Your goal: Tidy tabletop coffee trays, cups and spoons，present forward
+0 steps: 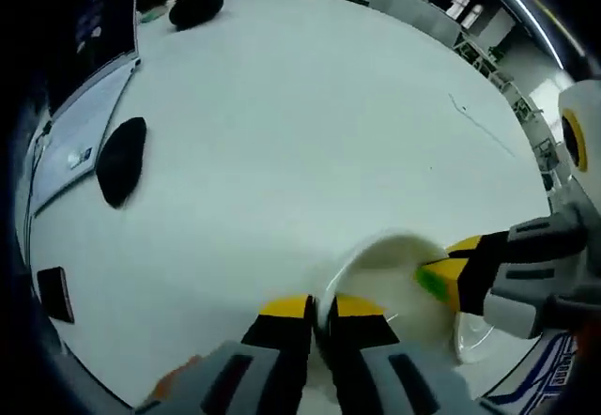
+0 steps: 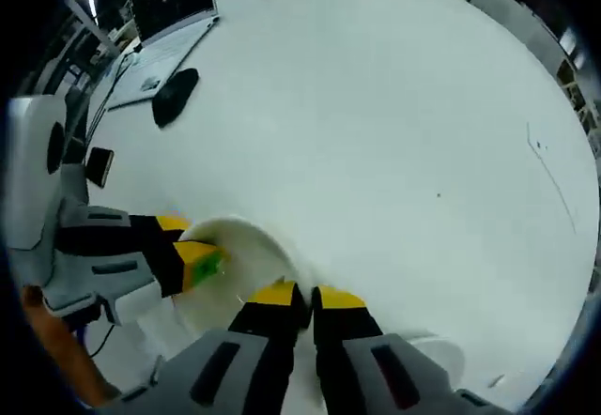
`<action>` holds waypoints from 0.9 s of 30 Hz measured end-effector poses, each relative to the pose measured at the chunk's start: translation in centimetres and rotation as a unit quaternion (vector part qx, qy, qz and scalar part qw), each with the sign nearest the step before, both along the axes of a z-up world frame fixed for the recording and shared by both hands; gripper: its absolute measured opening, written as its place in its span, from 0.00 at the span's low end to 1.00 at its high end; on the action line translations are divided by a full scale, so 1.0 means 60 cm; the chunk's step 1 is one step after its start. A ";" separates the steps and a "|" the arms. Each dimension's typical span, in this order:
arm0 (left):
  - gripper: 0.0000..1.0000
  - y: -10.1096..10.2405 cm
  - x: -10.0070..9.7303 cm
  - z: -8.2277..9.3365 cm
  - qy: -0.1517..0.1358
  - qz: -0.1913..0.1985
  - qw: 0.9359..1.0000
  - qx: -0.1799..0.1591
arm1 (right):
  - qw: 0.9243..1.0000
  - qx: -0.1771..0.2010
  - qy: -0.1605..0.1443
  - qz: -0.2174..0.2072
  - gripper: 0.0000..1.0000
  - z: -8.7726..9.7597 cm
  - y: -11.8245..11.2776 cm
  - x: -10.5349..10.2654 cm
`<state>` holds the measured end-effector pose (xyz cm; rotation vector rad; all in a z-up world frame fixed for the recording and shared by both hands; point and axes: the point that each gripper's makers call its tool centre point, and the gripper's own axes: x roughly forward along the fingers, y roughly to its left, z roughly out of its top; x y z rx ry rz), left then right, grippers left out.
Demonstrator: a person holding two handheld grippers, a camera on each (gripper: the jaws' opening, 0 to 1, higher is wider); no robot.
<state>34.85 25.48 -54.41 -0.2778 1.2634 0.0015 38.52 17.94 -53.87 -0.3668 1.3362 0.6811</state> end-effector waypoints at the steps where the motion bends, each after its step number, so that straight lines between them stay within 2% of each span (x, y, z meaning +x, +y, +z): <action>1: 0.10 -0.003 -0.008 0.000 0.000 -0.003 1.000 0.004 | 1.000 -0.002 0.000 0.002 0.07 0.000 0.000 0.000; 4: 0.09 -0.006 -0.019 0.001 0.004 -0.003 1.000 0.003 | 1.000 -0.006 -0.001 0.005 0.06 0.001 -0.005 -0.008; 13: 0.09 -0.016 -0.034 0.001 0.017 -0.016 1.000 0.003 | 1.000 -0.016 0.023 0.002 0.06 0.002 -0.006 0.000; 16: 0.09 -0.019 -0.035 0.006 0.016 -0.019 1.000 0.005 | 1.000 -0.016 0.018 0.005 0.06 0.004 -0.003 0.010; 23: 0.09 -0.028 -0.029 0.023 0.013 -0.026 1.000 0.012 | 1.000 -0.016 0.013 0.007 0.06 0.014 -0.010 0.005; 24: 0.09 -0.030 -0.029 0.026 0.012 -0.026 1.000 0.012 | 1.000 -0.013 0.010 0.006 0.06 0.028 -0.025 0.000; 27: 0.09 -0.039 -0.023 0.034 0.011 -0.031 0.999 0.010 | 1.000 -0.014 0.006 0.004 0.06 0.037 -0.034 0.005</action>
